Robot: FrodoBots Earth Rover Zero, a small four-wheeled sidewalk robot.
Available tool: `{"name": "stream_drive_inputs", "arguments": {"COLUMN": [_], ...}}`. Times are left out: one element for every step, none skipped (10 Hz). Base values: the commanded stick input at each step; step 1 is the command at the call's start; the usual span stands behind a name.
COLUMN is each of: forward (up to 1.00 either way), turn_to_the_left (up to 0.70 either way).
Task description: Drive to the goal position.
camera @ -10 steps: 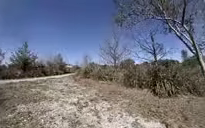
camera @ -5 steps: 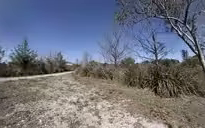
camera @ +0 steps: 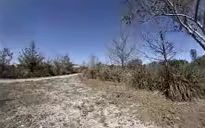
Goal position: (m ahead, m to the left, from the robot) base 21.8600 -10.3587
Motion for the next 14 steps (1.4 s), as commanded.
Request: {"name": "stream_drive_inputs", "arguments": {"forward": [0.7, 0.7, 0.7, 0.7, 0.7, 0.7, 0.7, 0.7, 0.7, 0.7, 0.7, 0.7, 0.7, 0.7], "turn_to_the_left": [0.35, 0.19, 0.0, 0.0, 0.0, 0.0, 0.0, 0.0, 0.0, 0.0, 0.0, 0.0, 0.0, 0.0]}}
